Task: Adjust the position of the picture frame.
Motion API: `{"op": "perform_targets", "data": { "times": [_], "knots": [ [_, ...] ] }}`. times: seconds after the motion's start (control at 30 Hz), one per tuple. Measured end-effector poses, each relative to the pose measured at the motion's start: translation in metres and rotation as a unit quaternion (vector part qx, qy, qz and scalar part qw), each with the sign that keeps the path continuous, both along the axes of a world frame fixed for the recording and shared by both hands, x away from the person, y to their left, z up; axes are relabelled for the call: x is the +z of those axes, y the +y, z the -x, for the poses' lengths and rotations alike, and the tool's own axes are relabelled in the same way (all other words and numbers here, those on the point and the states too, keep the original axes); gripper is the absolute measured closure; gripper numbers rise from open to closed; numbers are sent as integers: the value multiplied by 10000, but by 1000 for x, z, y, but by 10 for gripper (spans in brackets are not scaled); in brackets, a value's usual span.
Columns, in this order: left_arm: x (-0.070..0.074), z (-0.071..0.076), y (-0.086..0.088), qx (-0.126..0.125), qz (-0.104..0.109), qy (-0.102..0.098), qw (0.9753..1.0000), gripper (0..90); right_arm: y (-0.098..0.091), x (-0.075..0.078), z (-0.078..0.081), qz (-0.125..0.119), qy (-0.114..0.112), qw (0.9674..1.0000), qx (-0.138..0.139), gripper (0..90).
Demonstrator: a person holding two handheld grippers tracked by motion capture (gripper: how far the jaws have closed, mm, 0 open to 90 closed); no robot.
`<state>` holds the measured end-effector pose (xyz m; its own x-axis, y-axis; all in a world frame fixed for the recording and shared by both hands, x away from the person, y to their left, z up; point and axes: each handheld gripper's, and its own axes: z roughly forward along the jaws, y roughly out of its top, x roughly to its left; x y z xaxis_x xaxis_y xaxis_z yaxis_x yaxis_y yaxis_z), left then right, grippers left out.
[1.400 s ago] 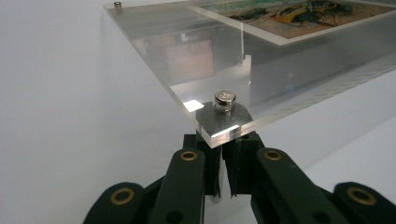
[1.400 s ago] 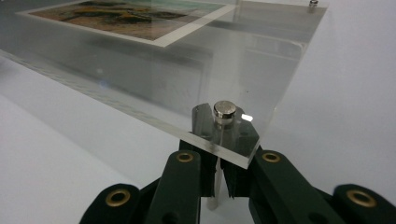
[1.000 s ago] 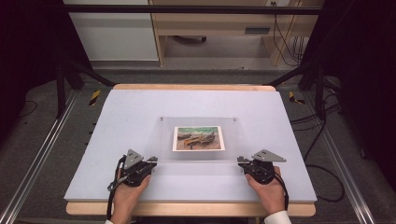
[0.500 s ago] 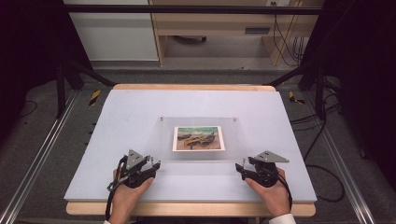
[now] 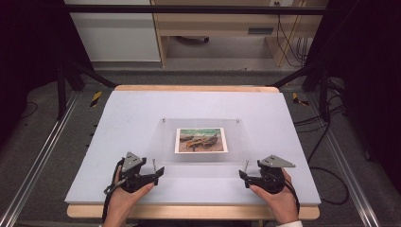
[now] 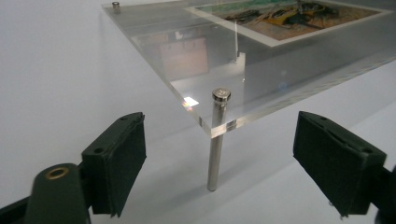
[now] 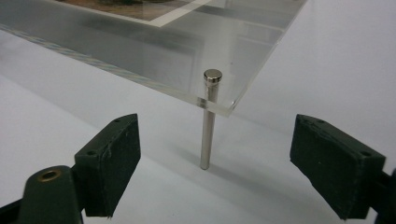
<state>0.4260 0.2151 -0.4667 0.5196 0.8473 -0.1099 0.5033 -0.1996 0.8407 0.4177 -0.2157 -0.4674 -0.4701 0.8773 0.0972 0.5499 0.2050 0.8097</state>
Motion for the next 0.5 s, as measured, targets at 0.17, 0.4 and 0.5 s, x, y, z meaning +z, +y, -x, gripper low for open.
{"op": "perform_targets", "data": {
  "times": [0.17,0.4,0.5],
  "knots": [
    [6,0,3,-91,121,-67,9999,111,-3,4,3,-97,47,9999,-54,146],
    [13,0,6,-193,310,-149,9992,81,-4,14,7,-246,-28,9997,-92,124],
    [17,1,6,-219,302,-222,9991,79,-3,18,8,-247,-146,9996,-86,118]
  ]
}}
